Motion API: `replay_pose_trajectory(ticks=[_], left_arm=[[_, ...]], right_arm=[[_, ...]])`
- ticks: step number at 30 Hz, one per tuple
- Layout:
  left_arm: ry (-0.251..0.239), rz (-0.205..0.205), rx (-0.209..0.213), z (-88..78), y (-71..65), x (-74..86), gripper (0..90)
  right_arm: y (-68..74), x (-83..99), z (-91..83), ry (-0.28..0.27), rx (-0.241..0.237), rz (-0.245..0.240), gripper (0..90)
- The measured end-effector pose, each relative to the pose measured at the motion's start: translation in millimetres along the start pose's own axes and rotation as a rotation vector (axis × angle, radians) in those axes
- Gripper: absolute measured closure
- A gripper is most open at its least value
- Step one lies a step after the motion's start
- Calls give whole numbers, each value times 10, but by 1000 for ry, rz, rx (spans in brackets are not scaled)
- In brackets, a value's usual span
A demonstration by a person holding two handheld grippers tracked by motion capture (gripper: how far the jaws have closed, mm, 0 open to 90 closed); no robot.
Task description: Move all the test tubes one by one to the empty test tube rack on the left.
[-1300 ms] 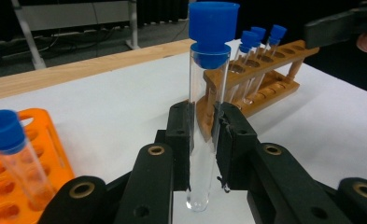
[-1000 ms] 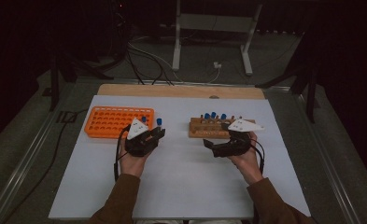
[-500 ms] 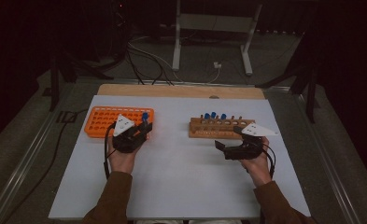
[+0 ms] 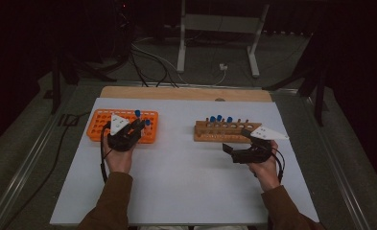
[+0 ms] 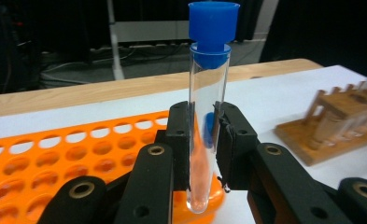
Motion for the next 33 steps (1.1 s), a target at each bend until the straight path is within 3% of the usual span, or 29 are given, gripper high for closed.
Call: replay_pose_trajectory(ticks=[5,13,20,28,33], left_arm=[[18,-25,-32,123,98,67,774],[49,-10,-42,271,86,168,774],[106,32,-47,335,61,320,774],[129,66,-46,349,50,423,775],[156,110,-52,362,26,495,776]], right_arm=[[9,1,7,-1,-6,-2,0],[15,5,12,-5,-15,-2,0],[23,17,19,-1,-19,-2,0],[27,34,32,5,-21,-3,0],[40,44,43,8,-24,-4,0]])
Point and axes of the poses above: each handheld gripper's, and its own axes: z roughly forward along the jaws, x roughly out of its underside, y roughly to its left, the point moved 10 cm from there along z, roughly forward along the jaws, and after that the axes turned 9 degrees about -x, right-handed, at the moved point
